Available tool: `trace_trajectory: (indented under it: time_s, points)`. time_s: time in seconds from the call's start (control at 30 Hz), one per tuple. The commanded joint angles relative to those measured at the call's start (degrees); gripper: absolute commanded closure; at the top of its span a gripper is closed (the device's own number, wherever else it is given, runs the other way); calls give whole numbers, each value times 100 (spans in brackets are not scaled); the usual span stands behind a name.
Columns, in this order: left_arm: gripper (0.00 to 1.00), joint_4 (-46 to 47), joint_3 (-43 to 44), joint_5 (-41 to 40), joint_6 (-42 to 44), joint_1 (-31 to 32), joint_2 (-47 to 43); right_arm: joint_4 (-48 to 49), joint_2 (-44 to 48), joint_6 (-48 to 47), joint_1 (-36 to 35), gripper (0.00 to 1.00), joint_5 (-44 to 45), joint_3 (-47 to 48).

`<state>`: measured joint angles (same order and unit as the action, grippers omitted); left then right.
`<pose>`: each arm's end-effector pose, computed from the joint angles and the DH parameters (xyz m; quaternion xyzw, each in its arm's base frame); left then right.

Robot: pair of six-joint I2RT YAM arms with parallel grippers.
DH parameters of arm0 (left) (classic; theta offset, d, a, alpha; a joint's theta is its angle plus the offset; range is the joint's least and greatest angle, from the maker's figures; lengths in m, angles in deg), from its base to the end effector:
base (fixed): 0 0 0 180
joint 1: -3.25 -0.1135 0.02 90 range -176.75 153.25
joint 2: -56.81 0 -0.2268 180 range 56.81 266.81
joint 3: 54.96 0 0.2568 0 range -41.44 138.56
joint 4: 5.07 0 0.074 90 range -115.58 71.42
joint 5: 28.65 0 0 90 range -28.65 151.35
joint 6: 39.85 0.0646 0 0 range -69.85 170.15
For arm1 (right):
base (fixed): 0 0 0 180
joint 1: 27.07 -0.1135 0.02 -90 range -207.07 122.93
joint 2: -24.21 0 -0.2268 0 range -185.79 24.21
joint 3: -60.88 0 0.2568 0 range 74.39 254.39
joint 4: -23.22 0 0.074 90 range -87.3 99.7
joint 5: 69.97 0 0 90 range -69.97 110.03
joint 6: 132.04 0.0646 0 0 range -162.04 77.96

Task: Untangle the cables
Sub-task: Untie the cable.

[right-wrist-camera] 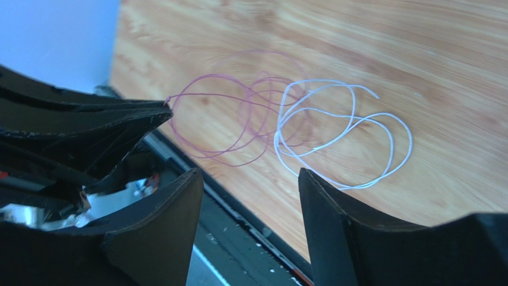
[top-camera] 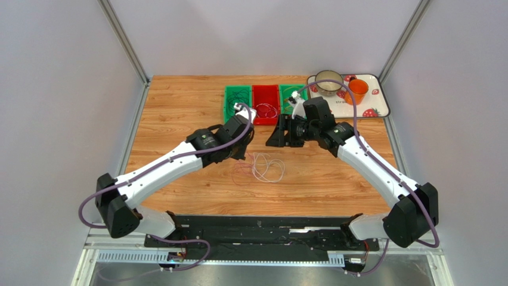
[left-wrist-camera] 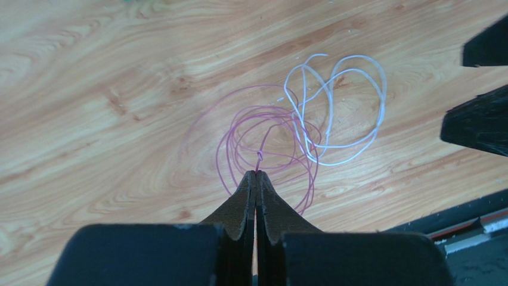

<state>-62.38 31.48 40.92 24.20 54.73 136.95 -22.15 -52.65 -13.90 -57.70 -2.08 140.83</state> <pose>0.2176 -0.2372 0.2606 0.1473 0.9179 -0.0750 0.3608 0.2663 0.1859 0.2582 -0.0970 0.8957 0.3476 0.2599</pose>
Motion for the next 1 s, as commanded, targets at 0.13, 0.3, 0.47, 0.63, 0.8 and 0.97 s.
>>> trace_trajectory:
  time_s: [0.13, 0.3, 0.47, 0.63, 0.8, 0.97]
  points:
    - [100, -1070, 776, -199, 996, -7, -1131, 1348, -110, -142, -13, 30, -2069, 502]
    - [100, -1158, 776, -155, 1162, -7, -1483, 1762, -347, 16, -48, 28, -2412, 625]
    - [100, -1403, 1162, -532, 1286, -7, -1686, 1114, -602, -212, -180, 26, -1746, 722]
    - [100, -1764, 1933, -1041, 1461, -24, -1616, 1111, -752, -239, -574, 26, -1262, 266]
    - [100, -1932, 1928, -1053, 1085, -95, -1492, 752, -813, -239, -1093, 26, -183, 89]
    - [82, -1475, 453, -612, 85, -103, -1440, 672, -891, 217, -1296, 26, 593, -262]
